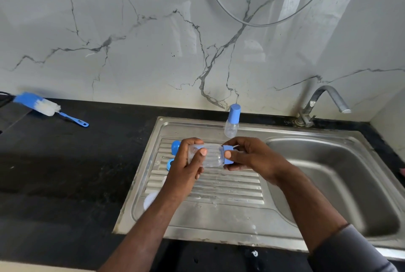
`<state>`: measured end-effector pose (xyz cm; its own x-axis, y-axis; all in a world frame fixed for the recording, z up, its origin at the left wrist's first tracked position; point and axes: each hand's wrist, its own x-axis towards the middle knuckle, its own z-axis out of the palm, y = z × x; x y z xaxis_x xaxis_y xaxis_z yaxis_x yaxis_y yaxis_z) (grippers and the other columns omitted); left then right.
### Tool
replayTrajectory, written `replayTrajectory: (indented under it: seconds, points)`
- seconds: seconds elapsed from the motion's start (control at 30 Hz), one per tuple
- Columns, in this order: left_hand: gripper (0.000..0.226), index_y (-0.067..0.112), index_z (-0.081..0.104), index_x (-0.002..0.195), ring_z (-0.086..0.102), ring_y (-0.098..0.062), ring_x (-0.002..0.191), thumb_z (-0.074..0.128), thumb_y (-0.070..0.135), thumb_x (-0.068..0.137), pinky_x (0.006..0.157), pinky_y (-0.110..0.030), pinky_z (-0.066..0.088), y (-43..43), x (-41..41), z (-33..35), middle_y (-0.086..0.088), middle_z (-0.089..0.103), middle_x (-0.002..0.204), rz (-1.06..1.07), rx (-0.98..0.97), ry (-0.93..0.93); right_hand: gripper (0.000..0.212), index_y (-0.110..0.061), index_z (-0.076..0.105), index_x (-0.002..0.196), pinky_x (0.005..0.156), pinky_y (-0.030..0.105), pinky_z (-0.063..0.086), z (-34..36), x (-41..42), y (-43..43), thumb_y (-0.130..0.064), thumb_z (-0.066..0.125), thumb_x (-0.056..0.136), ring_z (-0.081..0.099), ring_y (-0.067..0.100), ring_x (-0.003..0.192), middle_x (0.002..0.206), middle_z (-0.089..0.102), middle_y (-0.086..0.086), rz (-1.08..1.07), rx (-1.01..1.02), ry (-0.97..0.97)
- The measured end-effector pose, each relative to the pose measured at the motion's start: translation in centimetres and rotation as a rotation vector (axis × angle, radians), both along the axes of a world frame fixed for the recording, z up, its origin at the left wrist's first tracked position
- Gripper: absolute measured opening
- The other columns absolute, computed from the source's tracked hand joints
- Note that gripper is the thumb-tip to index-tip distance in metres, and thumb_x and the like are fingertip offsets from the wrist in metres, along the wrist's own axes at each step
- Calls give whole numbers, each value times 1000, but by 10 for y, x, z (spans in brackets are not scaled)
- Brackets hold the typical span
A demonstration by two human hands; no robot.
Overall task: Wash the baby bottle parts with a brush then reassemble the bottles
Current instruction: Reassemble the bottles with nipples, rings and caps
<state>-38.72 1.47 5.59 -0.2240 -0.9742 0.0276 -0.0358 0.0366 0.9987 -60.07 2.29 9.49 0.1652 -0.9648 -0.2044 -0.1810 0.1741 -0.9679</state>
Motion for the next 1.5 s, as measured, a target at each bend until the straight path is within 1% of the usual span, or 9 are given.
replayTrajectory:
  seconds: [0.17,0.4,0.6,0.87,0.97,1.07,1.3,1.43,1.5]
  points:
    - [47,9,62,120,52,-12,55,51,49,98,44,-19,43,5,-15,13,-12,65,87,38,583,476,57,-26,57,136,106,50,49,-6,10,6,-22,77,83,60,18,126,134,65,-3,3,-138,-115]
    - [51,5,62,111,46,-5,43,47,53,100,35,-11,30,17,-26,18,-13,62,75,-159,900,566,61,-3,45,144,104,42,49,-12,26,10,-24,63,90,50,28,137,149,52,7,25,-176,-458]
    - [53,4,62,112,42,-6,42,45,52,102,34,-15,30,20,-37,12,-10,60,70,44,771,520,32,-5,55,124,99,36,53,-13,28,12,-25,57,99,64,23,119,130,68,3,-45,-251,-165]
    - [54,10,62,110,55,-19,53,43,59,99,45,-27,41,26,-39,-3,-11,70,76,205,381,289,38,-1,58,117,94,28,52,-16,47,16,-32,59,96,68,18,111,117,74,1,-213,-270,-219]
    - [58,19,69,103,71,-24,80,56,73,86,70,-44,60,19,-23,-15,-3,75,93,32,292,96,34,-4,61,112,102,38,48,-23,39,15,-35,62,98,65,17,117,120,73,-1,-180,-191,-171]
    - [60,31,67,113,70,-12,101,70,72,69,93,-46,56,15,-13,-18,6,74,105,-183,180,-116,39,-7,63,116,100,36,46,-31,40,17,-39,63,95,64,11,118,123,71,-5,-210,-130,-179]
    - [62,-3,55,124,64,-33,75,56,51,92,72,-44,57,18,4,-23,-24,65,92,-328,486,295,44,-3,52,140,98,42,52,-40,36,10,-23,50,100,59,37,123,141,59,12,38,52,-454]
    - [62,3,55,120,60,-28,77,62,54,86,72,-41,56,15,3,-28,-19,60,91,-383,469,313,48,0,49,142,81,30,56,-45,40,3,-24,49,101,63,29,117,142,58,15,47,71,-493]
    - [62,6,57,117,60,-27,77,65,56,81,74,-43,57,12,0,-30,-15,61,87,-335,407,232,50,1,52,138,89,34,55,-48,42,0,-28,54,98,62,32,119,138,60,17,22,60,-477]
